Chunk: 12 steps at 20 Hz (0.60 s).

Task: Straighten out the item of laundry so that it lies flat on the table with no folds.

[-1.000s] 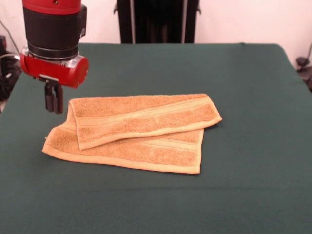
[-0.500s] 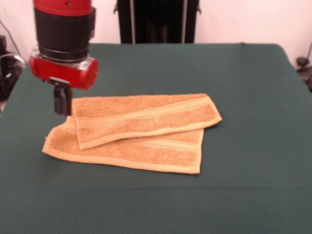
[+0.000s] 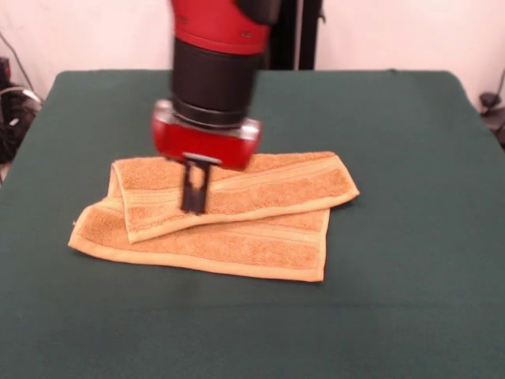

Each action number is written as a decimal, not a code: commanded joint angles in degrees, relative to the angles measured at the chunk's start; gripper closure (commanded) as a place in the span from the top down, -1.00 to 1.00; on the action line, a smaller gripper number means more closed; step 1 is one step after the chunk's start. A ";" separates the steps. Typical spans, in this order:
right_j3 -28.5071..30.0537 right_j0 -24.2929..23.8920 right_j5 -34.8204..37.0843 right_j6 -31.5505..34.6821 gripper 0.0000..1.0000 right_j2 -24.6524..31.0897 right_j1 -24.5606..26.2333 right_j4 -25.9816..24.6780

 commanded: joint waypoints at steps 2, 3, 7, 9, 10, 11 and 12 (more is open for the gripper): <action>-1.66 3.65 2.85 14.83 -1.00 0.36 7.13 4.36; -1.81 3.78 2.92 14.60 -1.00 0.39 7.47 4.65; -0.56 3.20 0.89 13.05 -1.00 0.81 8.04 4.85; 1.45 1.68 -1.70 11.29 -1.00 2.22 7.90 4.59; 2.74 0.56 -2.58 10.07 -1.00 3.08 7.44 4.28; 4.02 -0.56 -3.46 8.86 -1.00 3.94 6.99 3.96; 5.42 -1.82 -3.89 7.66 -1.00 4.60 6.27 3.58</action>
